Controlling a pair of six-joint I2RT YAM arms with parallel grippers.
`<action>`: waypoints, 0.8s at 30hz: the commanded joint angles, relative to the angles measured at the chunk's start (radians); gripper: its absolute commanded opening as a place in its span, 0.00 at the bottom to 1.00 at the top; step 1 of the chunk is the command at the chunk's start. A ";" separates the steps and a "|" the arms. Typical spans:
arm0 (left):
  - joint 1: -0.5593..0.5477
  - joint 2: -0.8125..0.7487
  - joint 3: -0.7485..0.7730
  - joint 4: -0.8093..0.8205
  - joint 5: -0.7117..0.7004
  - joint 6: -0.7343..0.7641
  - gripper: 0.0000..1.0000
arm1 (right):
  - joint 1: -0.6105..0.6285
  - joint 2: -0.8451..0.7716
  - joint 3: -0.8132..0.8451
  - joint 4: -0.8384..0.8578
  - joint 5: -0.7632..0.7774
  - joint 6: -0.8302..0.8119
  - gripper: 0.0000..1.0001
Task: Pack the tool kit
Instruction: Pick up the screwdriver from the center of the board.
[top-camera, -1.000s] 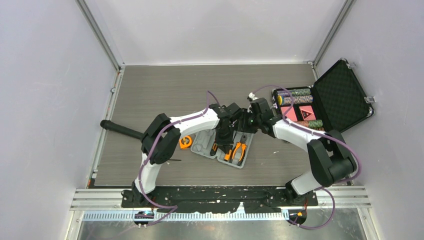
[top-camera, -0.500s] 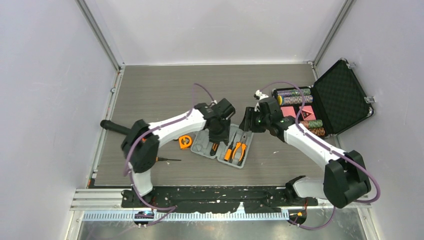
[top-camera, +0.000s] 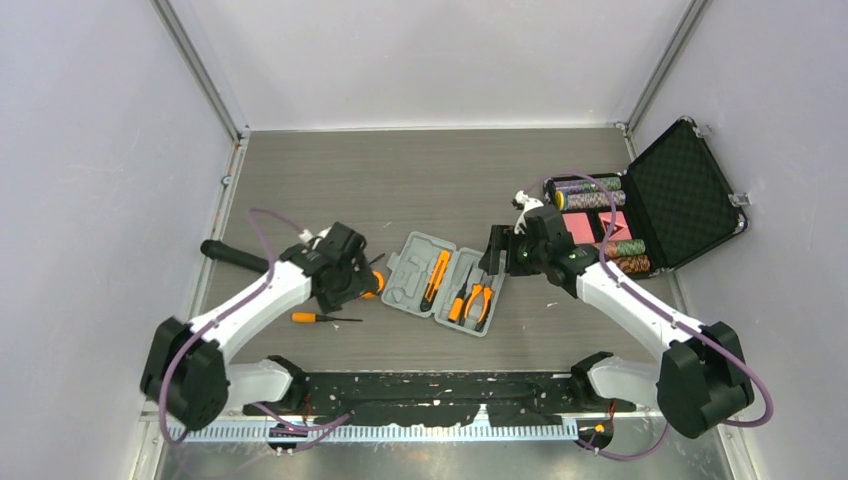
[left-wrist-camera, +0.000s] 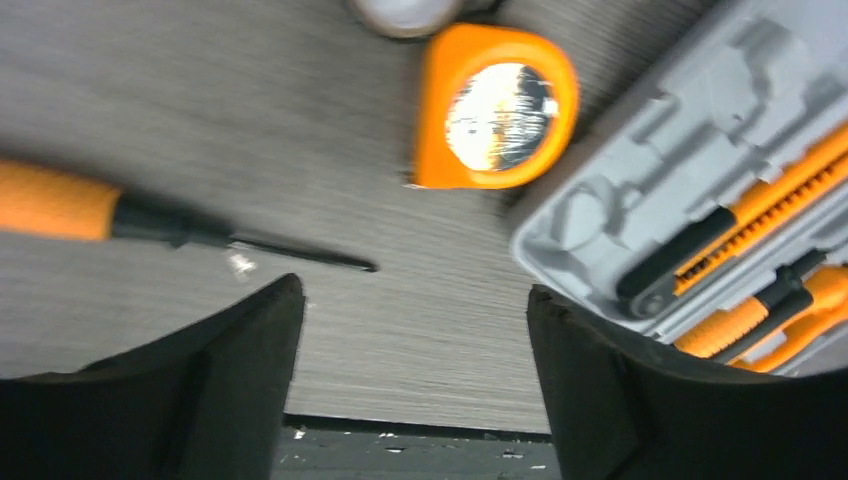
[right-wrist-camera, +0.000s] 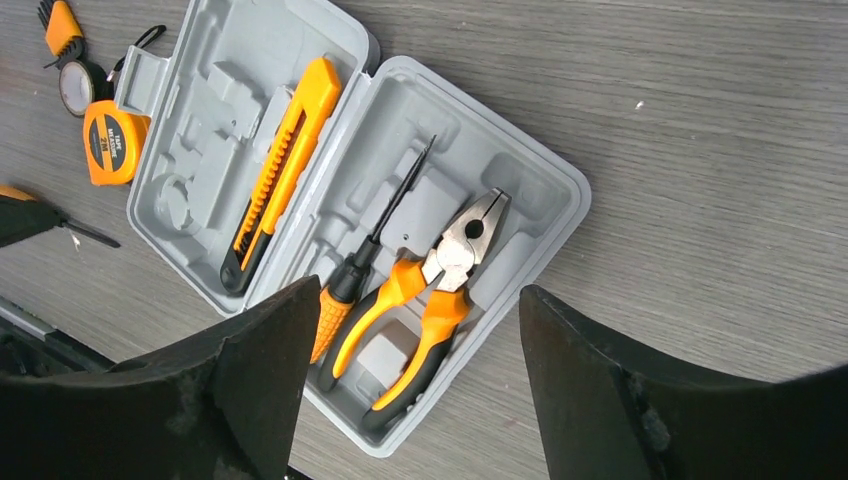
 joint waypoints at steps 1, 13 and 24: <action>0.059 -0.166 -0.090 -0.059 -0.141 -0.140 0.86 | -0.004 -0.074 -0.013 0.051 0.030 -0.015 0.81; 0.358 -0.217 -0.243 -0.042 -0.146 -0.183 0.83 | -0.005 -0.127 -0.054 0.083 0.025 -0.012 0.84; 0.415 0.031 -0.178 0.054 -0.039 -0.141 0.69 | -0.003 -0.136 -0.051 0.064 0.050 -0.021 0.83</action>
